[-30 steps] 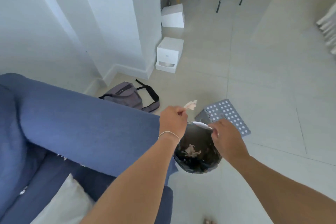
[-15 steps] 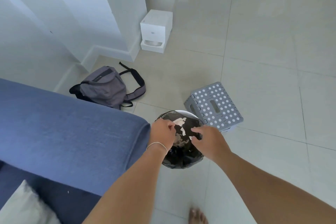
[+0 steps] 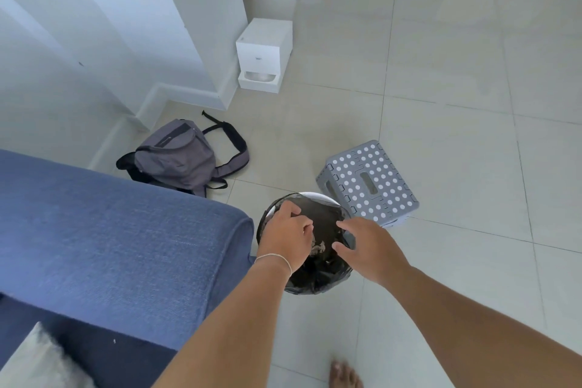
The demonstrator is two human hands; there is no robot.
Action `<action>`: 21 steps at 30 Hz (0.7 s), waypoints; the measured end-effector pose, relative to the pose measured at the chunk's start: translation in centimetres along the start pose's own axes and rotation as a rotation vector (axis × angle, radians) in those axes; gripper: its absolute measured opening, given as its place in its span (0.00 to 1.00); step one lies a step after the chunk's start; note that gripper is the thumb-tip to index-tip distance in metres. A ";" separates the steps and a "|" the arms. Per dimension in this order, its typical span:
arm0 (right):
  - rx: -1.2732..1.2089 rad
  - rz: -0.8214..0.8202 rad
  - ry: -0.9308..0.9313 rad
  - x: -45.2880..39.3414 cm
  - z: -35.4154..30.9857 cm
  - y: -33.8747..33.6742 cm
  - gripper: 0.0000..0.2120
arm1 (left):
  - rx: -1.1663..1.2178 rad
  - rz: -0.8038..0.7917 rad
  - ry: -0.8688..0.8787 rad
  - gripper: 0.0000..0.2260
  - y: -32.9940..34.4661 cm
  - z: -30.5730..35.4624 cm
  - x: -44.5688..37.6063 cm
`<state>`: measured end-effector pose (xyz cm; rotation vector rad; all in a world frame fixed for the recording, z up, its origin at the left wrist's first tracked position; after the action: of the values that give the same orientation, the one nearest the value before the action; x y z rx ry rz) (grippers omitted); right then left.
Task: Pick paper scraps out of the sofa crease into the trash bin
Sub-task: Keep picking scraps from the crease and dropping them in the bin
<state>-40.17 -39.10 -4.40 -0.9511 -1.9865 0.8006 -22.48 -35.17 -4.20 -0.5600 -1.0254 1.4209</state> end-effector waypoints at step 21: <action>0.010 0.042 -0.420 -0.1 -26.4 3.0 0.23 | -0.290 0.220 -0.083 0.25 -20.3 -21.1 17.3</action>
<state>-16.83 -32.29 6.42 -0.8727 -2.3195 1.1038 3.34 -15.88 6.60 -0.8521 -1.2783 1.5061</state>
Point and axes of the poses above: each hand's wrist, its own x-axis away from the middle knuckle, its own y-axis out of the palm, z = x × y, the point moved 4 cm from there along -x, towards the middle knuckle, and after that the axes turned 2 degrees about y, right-handed, at the moved point
